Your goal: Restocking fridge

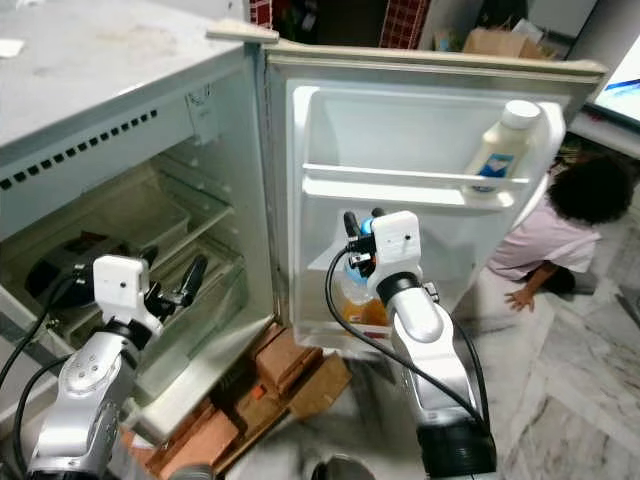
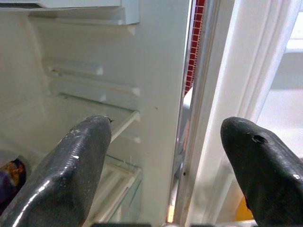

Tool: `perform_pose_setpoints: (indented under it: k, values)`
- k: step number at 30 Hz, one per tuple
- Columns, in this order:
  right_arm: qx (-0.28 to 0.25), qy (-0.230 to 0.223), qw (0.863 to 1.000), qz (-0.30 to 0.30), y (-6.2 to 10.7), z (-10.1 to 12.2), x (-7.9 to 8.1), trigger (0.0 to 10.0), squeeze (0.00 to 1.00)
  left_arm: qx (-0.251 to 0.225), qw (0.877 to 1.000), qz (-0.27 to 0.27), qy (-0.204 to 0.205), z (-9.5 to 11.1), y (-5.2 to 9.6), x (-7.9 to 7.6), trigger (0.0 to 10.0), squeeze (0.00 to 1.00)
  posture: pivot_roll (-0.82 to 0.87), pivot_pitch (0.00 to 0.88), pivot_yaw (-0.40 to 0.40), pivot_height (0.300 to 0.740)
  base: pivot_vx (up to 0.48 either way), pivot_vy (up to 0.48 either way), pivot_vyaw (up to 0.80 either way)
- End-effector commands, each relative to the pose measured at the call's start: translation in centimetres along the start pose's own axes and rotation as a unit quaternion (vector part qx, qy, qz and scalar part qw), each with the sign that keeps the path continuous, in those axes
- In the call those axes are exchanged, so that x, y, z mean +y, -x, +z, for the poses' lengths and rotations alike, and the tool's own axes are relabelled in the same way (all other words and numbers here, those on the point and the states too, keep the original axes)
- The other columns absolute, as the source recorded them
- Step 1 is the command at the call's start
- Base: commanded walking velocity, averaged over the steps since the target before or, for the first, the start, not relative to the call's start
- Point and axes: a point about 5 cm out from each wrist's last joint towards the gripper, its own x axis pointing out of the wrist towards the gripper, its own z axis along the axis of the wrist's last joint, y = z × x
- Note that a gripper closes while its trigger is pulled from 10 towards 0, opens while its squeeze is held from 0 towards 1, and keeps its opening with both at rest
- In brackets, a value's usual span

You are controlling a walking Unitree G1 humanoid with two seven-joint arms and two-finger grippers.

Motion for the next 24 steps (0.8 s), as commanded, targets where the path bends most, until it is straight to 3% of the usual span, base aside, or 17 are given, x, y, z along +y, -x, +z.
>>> perform_pose_setpoints:
  k: [1,19,24]
  values:
    - [0.009,0.001,1.000,-0.011,0.5,-0.4,-0.3,10.0,0.00,0.003,1.000,-0.001,-0.001,0.1,0.1,0.0,10.0,0.00,0.09,0.038,-0.069,0.740,0.000,0.000,0.00]
    - [0.010,-0.019,1.000,0.002,0.0,-0.6,0.8,10.0,0.00,0.012,1.000,0.005,0.001,0.0,0.4,0.1,10.0,0.00,0.10,0.060,-0.073,0.636,0.000,0.000,0.00]
    - [0.005,-0.019,1.000,0.007,-0.2,-0.4,0.8,10.0,0.00,0.012,1.000,0.014,-0.003,0.1,0.3,0.2,10.0,0.00,0.10,0.061,-0.073,0.632,0.000,0.000,0.00]
